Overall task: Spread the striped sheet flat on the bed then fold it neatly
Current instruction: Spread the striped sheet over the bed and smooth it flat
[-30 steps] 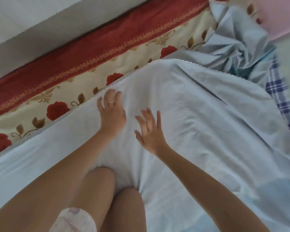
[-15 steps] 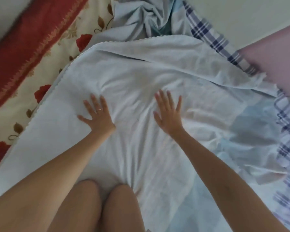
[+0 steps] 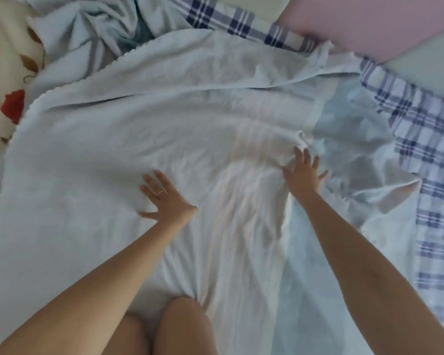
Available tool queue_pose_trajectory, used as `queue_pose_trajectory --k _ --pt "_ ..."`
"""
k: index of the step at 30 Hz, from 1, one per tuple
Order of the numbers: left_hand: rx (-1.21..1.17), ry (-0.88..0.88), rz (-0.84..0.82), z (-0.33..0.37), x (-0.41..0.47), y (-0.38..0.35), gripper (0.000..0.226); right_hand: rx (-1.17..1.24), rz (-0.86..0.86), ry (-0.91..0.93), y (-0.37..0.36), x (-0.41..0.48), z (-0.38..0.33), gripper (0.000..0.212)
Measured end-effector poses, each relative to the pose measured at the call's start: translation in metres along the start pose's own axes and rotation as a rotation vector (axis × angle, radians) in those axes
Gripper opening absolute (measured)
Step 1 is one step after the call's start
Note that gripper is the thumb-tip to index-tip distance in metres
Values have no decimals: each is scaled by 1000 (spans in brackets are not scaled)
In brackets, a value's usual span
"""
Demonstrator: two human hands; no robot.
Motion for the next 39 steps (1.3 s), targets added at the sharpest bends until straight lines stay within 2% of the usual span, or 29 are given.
queue_pose_trajectory --k 2,5,12,18,21,23,24,25,26,27,28,30,31,32,33,35,36,38,39 --pt "-55 -29 -62 43 0 -2 141 25 56 98 5 -12 -5 68" --pt "-232 114 -49 85 16 17 155 89 41 128 14 -12 -1 77" --pt "-337 276 115 102 44 15 165 320 177 106 92 84 6 95" --pt "-347 291 219 107 51 12 162 199 136 39 137 173 -5 128" --pt "-382 318 237 107 53 7 161 75 11 52 134 202 -19 141" --pt "-377 337 255 107 59 5 164 23 -4 20 126 216 -23 132" --pt "-383 343 252 106 63 3 165 34 28 -3 123 219 -26 112" --pt "-397 345 269 107 67 3 164 63 88 -14 125 219 -31 83" --pt "-407 331 289 109 71 2 164 79 175 4 131 214 -38 51" --pt "-409 327 288 110 70 1 163 80 288 41 137 200 -43 29" --pt "-387 326 275 108 70 -1 163 93 450 84 144 179 -44 22" --pt "-333 339 236 103 70 -3 164 159 776 159 152 114 -34 25" --pt "-311 351 229 103 71 -2 163 189 871 192 144 75 -26 28" --pt "-312 370 247 101 74 -2 157 205 881 232 126 40 -22 31" --pt "-362 367 314 109 76 2 140 206 847 277 103 9 -19 35" --pt "-188 244 658 117 78 28 80 201 713 294 50 -32 -15 44" --pt "-53 205 823 115 83 30 75 190 629 253 23 -43 -16 50" --pt "8 132 930 127 94 17 84 210 495 119 -25 -49 -23 60" --pt "26 104 978 123 94 13 82 249 476 37 -40 -52 -28 60"
Point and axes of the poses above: each hand's wrist, its own x-axis towards the middle knuckle, its own y-axis out of the back of the hand, z = x × y, the point moved 8 cm from there along x, towards the middle knuckle, and after that the axes turned 5 degrees about z, right-handed, at the moved point
